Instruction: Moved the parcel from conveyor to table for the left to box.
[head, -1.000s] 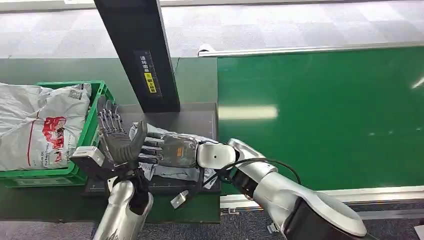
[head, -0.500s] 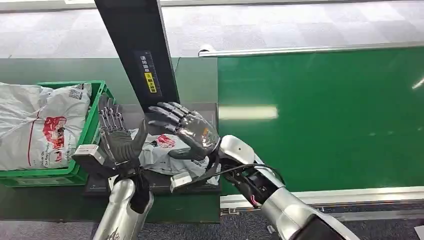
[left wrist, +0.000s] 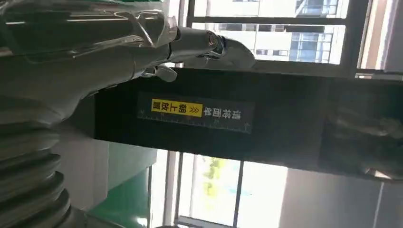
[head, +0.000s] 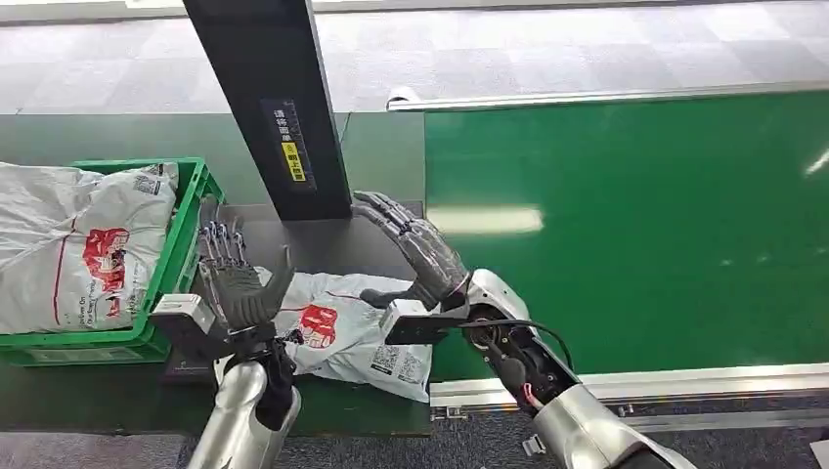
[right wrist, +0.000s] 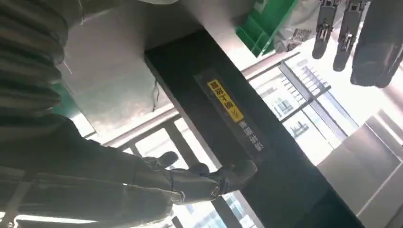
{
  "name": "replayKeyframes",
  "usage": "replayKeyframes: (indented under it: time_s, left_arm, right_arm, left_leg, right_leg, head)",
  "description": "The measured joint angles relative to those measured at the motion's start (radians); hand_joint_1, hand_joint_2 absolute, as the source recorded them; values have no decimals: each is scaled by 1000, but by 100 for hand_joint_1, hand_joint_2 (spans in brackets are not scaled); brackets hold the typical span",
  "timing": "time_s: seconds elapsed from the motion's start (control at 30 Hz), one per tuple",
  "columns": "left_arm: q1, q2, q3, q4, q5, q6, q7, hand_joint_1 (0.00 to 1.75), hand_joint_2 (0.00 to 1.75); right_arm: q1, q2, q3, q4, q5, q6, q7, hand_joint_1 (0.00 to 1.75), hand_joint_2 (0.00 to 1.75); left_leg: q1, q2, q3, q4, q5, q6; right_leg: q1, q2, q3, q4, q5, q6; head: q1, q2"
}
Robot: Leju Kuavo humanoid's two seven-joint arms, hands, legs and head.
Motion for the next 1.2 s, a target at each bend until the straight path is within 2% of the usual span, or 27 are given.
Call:
replayKeyframes:
  time_s: [0.4,0.5,0.67,0.83,1.0,1.2]
  left_arm:
    - [7,24,-29,10,-20,-15,11,0,175]
    - [7,54,-61,28,-155,-65,95,0,175]
    - [24,100,-58,31,-390,-122,124,0,175]
    - [83,142,-38,-8,-603,-244,212,0,175]
    - [136,160,-11,-17,-793,-290,420,0,175]
    - [185,189,9,-47,-918,-349,445,0,175]
  right_arm:
    - [15,0,-44,-10,-10,32,0,0,175]
    - [22,0,-63,-21,-29,86,0,0,175]
    - [41,-12,-120,-66,-33,102,0,0,175]
    - [65,-41,-235,-154,-64,146,3,0,175]
    - [118,-60,-343,-251,-17,167,7,0,175]
    - [165,-65,-412,-330,17,193,23,0,175]
  left_leg:
    - [0,0,0,0,0,0]
    - [0,0,0,0,0,0]
    - [0,0,0,0,0,0]
    - [0,0,0,0,0,0]
    - [0,0,0,0,0,0]
    - [0,0,0,0,0,0]
  right_leg:
    - [0,0,0,0,0,0]
    - [0,0,0,0,0,0]
    - [0,0,0,0,0,0]
    - [0,0,0,0,0,0]
    - [0,0,0,0,0,0]
    - [0,0,0,0,0,0]
  head:
    - [0,0]
    - [0,0]
    - [0,0]
    - [0,0]
    - [0,0]
    - [0,0]
